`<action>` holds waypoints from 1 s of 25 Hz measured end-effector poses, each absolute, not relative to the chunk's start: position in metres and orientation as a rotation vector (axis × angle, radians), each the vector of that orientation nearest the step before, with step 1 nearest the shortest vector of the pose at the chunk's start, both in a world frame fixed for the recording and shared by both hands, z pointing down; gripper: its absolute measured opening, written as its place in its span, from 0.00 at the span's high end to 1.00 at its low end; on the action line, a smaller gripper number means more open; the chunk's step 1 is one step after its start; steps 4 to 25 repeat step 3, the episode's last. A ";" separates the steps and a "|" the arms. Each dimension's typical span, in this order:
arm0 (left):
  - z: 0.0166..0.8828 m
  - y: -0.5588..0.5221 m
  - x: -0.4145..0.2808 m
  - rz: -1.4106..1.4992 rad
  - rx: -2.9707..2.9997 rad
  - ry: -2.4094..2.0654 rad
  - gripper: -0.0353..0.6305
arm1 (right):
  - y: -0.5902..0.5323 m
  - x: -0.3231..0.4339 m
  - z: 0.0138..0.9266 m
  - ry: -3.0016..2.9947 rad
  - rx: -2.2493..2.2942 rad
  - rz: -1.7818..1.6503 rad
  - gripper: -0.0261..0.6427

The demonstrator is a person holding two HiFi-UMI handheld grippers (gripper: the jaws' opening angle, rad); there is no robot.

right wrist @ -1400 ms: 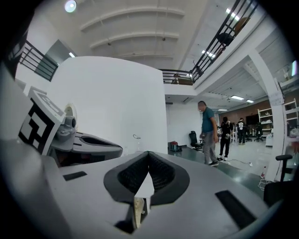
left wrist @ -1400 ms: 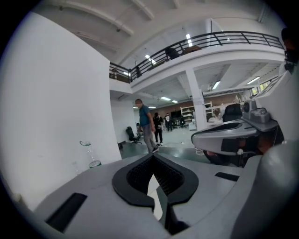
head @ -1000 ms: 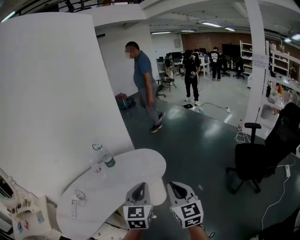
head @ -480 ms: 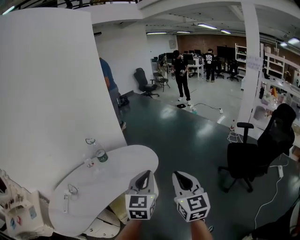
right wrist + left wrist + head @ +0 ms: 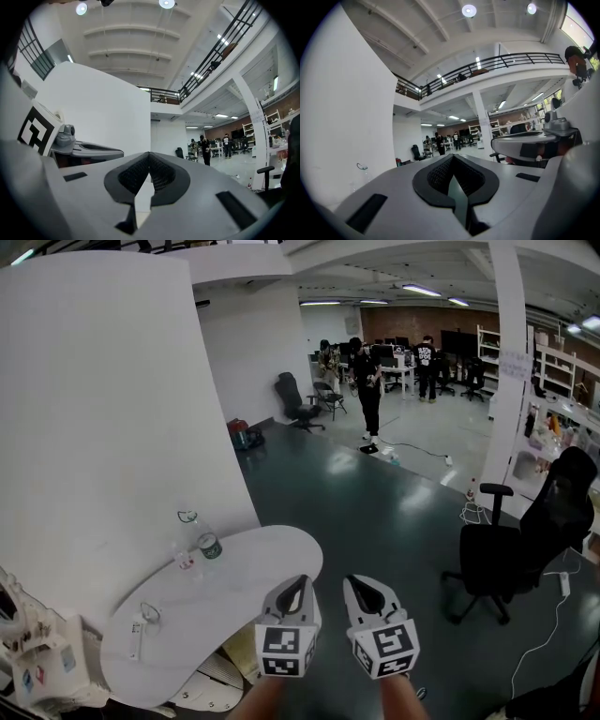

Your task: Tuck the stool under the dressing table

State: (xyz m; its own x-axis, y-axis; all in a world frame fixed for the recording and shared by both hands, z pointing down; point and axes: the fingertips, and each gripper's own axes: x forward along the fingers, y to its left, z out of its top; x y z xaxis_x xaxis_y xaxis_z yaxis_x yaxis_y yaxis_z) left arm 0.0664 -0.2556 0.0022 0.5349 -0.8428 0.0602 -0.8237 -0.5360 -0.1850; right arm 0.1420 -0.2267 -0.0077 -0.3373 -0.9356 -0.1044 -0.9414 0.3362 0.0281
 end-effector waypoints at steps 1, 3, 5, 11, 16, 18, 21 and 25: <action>0.002 -0.255 0.066 -0.212 -2.630 1.437 0.94 | -0.227 0.141 -0.008 2.511 -1.765 0.131 0.95; 0.001 -0.255 0.065 -0.206 -2.626 1.437 0.94 | -0.227 0.140 -0.008 2.512 -1.763 0.137 0.95; 0.001 -0.255 0.065 -0.206 -2.626 1.437 0.94 | -0.227 0.140 -0.008 2.512 -1.763 0.137 0.95; 0.001 -0.255 0.065 -0.206 -2.626 1.437 0.94 | -0.227 0.140 -0.008 2.512 -1.763 0.137 0.95; 0.001 -0.255 0.065 -0.206 -2.626 1.437 0.94 | -0.227 0.140 -0.008 2.512 -1.763 0.137 0.95; 0.001 -0.255 0.065 -0.206 -2.626 1.437 0.94 | -0.227 0.140 -0.008 2.512 -1.763 0.137 0.95; 0.001 -0.255 0.065 -0.206 -2.626 1.437 0.94 | -0.227 0.140 -0.008 2.512 -1.763 0.137 0.95; 0.001 -0.255 0.065 -0.206 -2.626 1.437 0.94 | -0.227 0.140 -0.008 2.512 -1.763 0.137 0.95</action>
